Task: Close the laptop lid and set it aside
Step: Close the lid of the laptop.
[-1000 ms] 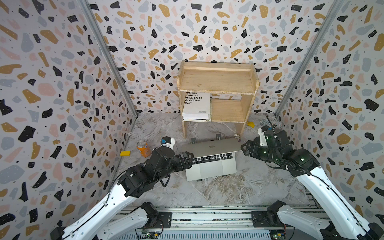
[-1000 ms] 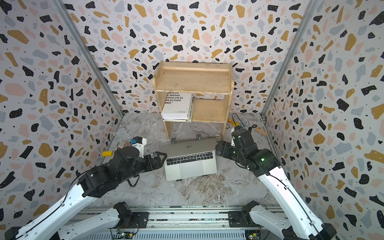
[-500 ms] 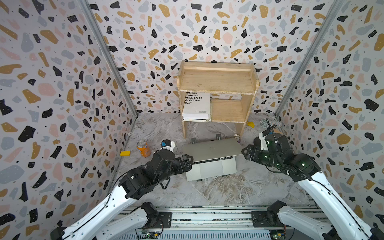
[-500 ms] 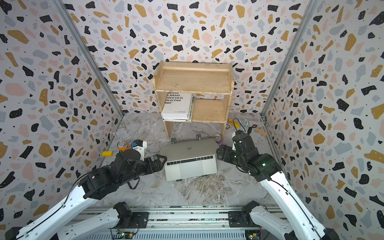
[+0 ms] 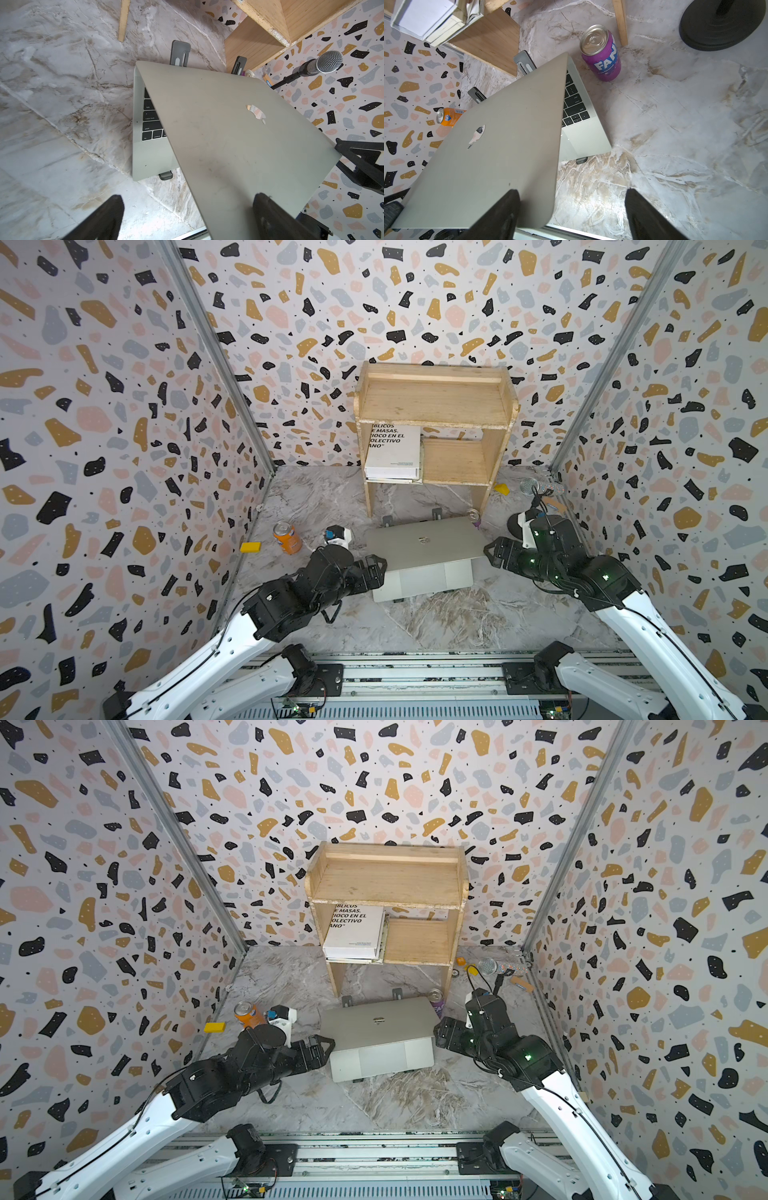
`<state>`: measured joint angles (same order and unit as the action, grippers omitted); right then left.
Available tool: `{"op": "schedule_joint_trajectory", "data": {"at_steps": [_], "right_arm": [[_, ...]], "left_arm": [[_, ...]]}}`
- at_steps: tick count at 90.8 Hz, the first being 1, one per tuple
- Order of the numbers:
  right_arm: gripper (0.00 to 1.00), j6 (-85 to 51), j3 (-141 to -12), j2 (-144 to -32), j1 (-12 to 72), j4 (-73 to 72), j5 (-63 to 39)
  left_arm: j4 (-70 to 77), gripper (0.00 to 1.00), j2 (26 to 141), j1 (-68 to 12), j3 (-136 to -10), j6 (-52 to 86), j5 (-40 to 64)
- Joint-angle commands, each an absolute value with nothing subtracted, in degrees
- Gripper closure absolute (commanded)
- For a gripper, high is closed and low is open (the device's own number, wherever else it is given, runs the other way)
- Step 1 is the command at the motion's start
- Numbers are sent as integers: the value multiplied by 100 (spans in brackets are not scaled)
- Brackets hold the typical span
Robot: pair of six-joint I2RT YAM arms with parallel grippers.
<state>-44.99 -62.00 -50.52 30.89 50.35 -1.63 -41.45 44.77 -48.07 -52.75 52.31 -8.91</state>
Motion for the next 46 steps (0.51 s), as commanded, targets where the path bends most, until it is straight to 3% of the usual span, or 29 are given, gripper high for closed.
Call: {"op": "schedule_joint_trajectory", "data": {"at_steps": [1,46], "right_arm": [[16,-4550,-6073,-4925,3123,5172,-176],[16,-4685,-5659,-4677,3156,5108,-205]], "left_arm": [[-4197,2,4430,-4864,-5134,5269,-978],[-4190,2,4264,-4993,-4822,5385,-1042]]}}
